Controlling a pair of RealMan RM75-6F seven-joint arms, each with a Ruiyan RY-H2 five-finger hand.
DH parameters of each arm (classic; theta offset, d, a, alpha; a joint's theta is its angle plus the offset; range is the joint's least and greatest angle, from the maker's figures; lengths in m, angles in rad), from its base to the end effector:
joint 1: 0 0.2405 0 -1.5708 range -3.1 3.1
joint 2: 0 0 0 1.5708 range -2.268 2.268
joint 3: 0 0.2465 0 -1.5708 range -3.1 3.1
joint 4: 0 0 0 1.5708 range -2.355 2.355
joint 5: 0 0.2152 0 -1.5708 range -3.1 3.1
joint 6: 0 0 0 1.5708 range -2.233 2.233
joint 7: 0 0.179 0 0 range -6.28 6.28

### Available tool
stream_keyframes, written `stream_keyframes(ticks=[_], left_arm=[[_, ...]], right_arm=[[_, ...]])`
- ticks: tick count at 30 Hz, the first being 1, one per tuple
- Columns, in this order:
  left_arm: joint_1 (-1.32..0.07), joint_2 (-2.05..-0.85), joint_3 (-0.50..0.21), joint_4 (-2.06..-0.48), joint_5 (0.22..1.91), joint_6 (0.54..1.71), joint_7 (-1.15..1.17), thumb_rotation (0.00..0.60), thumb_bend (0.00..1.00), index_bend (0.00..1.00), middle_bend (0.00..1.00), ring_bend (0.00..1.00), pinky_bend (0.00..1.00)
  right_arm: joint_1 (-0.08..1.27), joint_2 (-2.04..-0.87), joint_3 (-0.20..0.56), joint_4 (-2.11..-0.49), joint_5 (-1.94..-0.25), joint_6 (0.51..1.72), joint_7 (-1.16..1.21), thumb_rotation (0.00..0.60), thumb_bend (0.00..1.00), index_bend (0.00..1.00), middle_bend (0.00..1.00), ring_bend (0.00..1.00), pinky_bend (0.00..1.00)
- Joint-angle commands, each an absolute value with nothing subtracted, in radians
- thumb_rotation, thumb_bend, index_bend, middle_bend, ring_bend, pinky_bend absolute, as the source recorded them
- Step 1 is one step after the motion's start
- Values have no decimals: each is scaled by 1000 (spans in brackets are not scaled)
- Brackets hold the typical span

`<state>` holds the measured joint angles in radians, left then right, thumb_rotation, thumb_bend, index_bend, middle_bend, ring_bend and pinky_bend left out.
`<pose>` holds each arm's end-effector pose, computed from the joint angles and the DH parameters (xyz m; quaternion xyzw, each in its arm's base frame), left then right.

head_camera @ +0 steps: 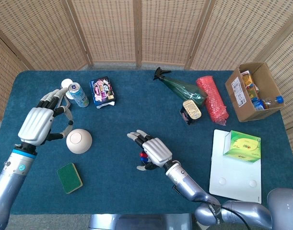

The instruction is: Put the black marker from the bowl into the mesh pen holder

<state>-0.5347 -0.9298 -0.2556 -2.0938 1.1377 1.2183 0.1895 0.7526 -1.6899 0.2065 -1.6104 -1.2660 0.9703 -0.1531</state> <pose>-0.1232 0.3253 0.1592 -0.6330 -0.3935 -0.4742 0.4687 -0.0384 -0.3141 -0.0728 0.7205 -0.4397 0.4792 0.2408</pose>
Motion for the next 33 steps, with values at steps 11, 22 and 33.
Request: stream_keyframes(ticks=[11,22,33], left_arm=[[-537,-930,-259,-2089,1140,1209,167,600,388,535,0,0,100],[-543,-921,-262,-2123,1168,1194,143,600,388,535,0,0,100],[-568,-953,-267,-2161,1165,1195,183,600,387,534,0,0,100]], right_arm=[[698,-1592,195,-1673,-1337,1059,-98,600,0,0,0,0,264],[517,-1305,165,-1666,-1458,1272,158,600,0,0,0,0,312],[362,-1295,128,-1290,-1502,1475,396,600,0,0,0,0,335]])
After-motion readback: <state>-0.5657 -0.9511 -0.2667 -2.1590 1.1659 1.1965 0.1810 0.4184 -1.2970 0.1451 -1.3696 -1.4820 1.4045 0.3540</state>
